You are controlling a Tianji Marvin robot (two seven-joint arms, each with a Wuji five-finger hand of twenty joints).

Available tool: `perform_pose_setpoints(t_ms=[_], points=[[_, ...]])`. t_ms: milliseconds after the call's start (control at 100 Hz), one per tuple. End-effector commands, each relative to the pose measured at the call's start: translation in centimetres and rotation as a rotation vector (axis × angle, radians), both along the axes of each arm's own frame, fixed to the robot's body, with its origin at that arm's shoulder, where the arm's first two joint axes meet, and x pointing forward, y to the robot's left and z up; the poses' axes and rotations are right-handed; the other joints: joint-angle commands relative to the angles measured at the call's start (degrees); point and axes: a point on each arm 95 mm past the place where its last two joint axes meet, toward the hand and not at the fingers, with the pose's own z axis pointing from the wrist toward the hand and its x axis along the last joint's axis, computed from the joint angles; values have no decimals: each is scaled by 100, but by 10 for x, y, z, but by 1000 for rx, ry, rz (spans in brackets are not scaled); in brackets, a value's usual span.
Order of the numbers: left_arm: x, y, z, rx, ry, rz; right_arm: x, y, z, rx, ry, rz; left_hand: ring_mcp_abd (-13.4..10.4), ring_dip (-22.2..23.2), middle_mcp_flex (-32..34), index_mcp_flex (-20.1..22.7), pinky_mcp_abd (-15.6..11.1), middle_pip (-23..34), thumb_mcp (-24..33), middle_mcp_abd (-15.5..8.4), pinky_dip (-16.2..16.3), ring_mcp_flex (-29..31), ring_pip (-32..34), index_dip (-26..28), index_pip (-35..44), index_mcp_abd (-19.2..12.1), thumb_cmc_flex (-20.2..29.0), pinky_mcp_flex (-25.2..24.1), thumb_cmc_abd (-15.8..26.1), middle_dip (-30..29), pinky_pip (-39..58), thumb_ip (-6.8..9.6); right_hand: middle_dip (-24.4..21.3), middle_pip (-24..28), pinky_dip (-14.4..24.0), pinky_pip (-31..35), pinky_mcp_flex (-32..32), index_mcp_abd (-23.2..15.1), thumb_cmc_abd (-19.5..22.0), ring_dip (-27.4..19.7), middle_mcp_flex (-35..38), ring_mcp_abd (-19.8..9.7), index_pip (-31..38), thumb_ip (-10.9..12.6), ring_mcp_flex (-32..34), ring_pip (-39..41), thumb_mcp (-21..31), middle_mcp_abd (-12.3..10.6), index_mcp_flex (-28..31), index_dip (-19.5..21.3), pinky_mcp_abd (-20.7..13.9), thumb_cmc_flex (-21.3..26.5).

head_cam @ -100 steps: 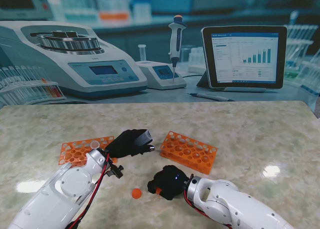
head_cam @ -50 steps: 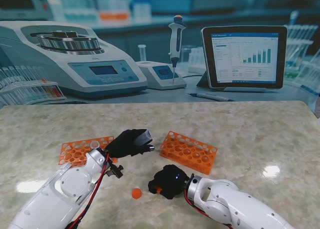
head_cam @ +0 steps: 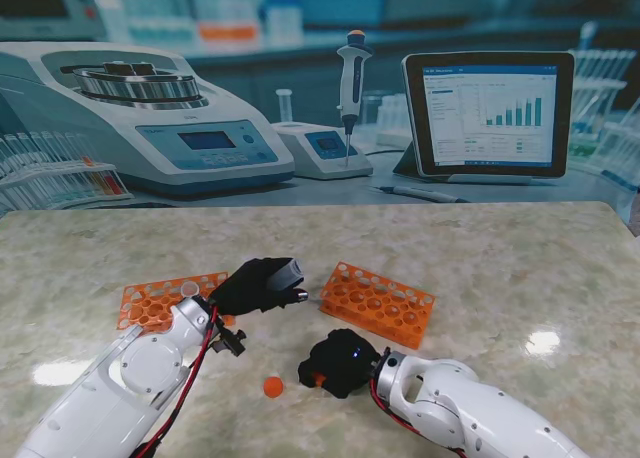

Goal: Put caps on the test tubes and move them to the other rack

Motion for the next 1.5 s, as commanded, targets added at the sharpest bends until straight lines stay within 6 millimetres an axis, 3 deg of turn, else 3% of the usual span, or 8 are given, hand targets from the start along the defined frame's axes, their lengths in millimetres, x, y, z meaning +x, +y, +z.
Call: perform_pose_setpoints(t_ms=[0, 1490], points=[[-1, 0, 0, 0, 0, -1, -2, 1, -3, 4, 8, -3, -284, 20, 175, -11, -866, 107, 208, -186, 89, 481, 208, 182, 70, -197, 62, 140, 246, 40, 1092, 147, 114, 484, -67, 151, 83, 56, 218, -15, 550, -38, 163, 260, 197, 110, 944, -864, 273, 202, -139, 860], [-3, 0, 1, -1, -9, -7, 5, -7, 24, 104, -65, -47, -289, 24, 175, -14, -866, 109, 206, -190, 89, 481, 190, 182, 66, -200, 52, 140, 253, 37, 1092, 144, 118, 556, -56, 159, 146, 22, 70, -40, 671, -40, 102, 215, 263, 200, 1103, -930, 444, 448, -126, 902]])
